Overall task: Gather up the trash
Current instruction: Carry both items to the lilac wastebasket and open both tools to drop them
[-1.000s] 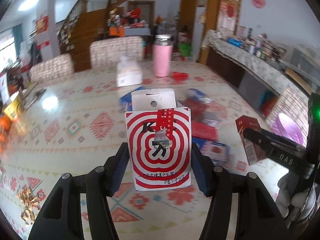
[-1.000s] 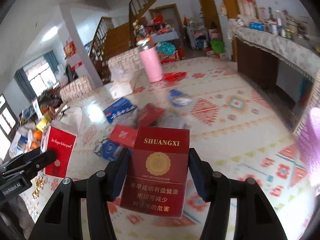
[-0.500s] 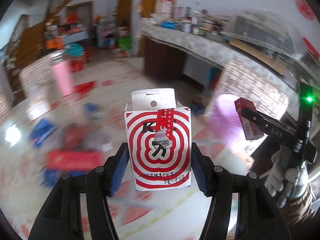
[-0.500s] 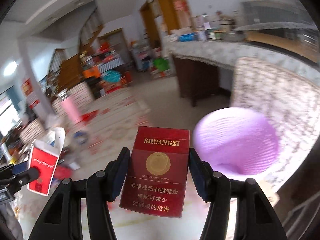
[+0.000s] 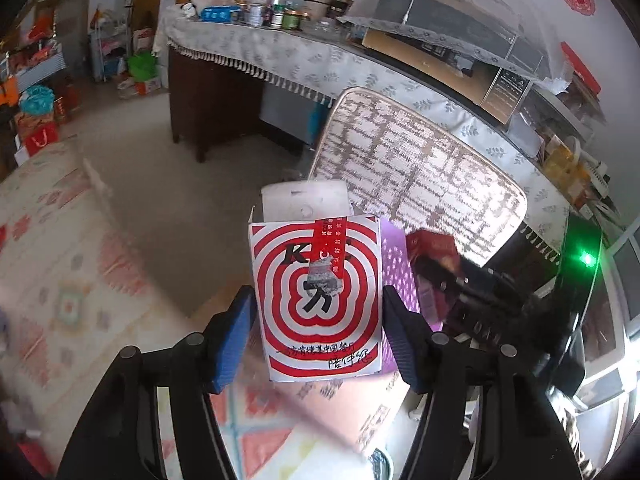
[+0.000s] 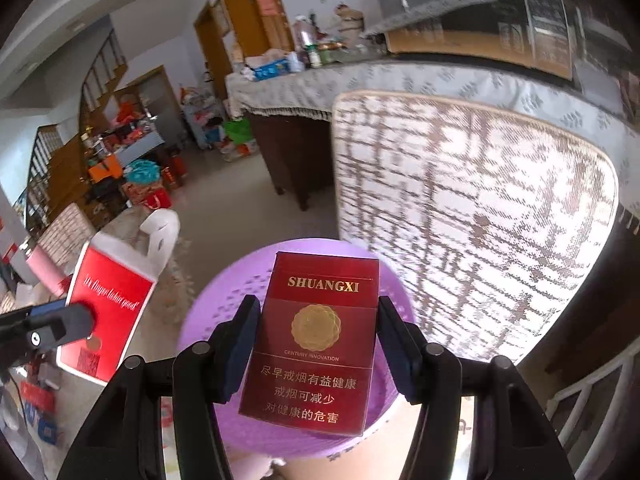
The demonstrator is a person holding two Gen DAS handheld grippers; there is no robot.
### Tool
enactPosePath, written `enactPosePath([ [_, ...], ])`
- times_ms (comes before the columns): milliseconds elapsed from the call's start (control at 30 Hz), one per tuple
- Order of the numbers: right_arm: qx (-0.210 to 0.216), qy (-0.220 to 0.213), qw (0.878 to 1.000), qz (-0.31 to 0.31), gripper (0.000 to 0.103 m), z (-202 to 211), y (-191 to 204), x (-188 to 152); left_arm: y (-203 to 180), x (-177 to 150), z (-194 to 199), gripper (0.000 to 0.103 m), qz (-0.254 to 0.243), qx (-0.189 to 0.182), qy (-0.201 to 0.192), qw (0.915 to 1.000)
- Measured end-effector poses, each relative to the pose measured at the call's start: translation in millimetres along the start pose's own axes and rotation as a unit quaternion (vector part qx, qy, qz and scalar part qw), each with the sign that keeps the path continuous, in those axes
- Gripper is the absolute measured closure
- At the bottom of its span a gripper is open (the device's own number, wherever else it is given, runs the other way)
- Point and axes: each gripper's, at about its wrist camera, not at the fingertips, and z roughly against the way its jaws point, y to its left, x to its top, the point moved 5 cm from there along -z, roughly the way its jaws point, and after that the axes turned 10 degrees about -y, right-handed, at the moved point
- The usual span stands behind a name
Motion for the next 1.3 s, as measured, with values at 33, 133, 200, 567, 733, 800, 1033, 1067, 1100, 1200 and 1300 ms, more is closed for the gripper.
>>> enactPosePath([
  [33,-0.001,0.004,1.000,-0.003,0.039,-9,-5,0,-3,3,-10,0.040,-0.004,-0.003,0.002,1.0000],
  [133,0.001,0.014,1.000,-0.013,0.034,-22,-16,-2,-7,6,-28,0.027,-0.007,-0.009,0.009,0.9999],
  [200,0.009,0.016,1.000,-0.018,0.026,-25,-19,-3,-8,7,-35,0.026,-0.006,-0.014,0.010,0.9998],
  [567,-0.060,0.028,0.997,-0.030,0.025,-15,-55,-33,36,-38,-86,0.022,0.019,0.075,0.106,0.9914],
  [733,-0.041,0.075,0.994,-0.067,0.037,-28,-65,-60,34,-64,-108,0.068,0.028,0.057,0.165,0.9842],
  [800,-0.016,0.096,0.991,-0.092,0.061,-33,-63,-68,31,-66,-108,0.076,0.049,0.036,0.170,0.9835],
  [1033,0.012,0.132,0.980,-0.149,0.066,-25,-64,-78,35,-71,-87,0.080,0.051,0.055,0.185,0.9800],
  [1067,0.017,0.141,0.978,-0.155,0.066,-24,-62,-81,36,-73,-82,0.079,0.053,0.057,0.187,0.9793],
  [1100,0.022,0.147,0.976,-0.158,0.065,-20,-58,-85,37,-75,-78,0.080,0.054,0.063,0.189,0.9785],
  [1200,0.020,0.139,0.980,-0.139,0.061,-13,-45,-90,41,-76,-72,0.073,0.048,0.076,0.176,0.9804],
  [1300,0.038,0.129,0.982,-0.136,0.040,-8,-36,-91,40,-73,-63,0.046,0.061,0.045,0.156,0.9849],
])
